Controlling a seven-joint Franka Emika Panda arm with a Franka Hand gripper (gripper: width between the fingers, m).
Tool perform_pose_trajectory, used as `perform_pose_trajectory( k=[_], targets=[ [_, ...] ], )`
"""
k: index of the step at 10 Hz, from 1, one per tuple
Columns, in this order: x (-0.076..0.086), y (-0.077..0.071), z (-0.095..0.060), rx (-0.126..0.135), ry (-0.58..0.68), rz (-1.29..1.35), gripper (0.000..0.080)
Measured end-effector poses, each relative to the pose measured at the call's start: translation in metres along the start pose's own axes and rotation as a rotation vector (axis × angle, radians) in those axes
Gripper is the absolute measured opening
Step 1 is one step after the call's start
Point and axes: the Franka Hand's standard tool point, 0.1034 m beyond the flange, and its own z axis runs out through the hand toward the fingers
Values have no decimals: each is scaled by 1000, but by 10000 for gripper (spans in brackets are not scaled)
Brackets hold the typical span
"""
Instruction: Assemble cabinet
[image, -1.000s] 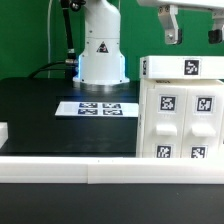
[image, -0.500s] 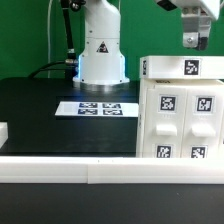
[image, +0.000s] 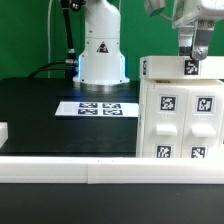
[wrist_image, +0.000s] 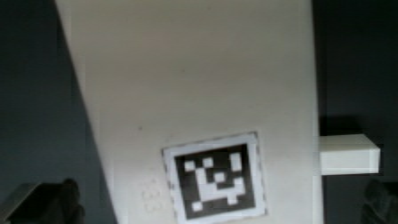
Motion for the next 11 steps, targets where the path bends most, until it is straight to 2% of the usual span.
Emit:
perform_pose_trajectory(
  k=[2,3,4,5,8,11],
  targets=[
    [-1,-2,5,8,-3,10,798],
    [-2,-2,5,8,-3,14,764],
    [-2,-2,5,8,-3,15,628],
    [-3,-2,5,9,-4,18,555],
    [-3,-2,6,10,-5,63,555],
    [-3,-3,6,16,-8,257,555]
  ],
)
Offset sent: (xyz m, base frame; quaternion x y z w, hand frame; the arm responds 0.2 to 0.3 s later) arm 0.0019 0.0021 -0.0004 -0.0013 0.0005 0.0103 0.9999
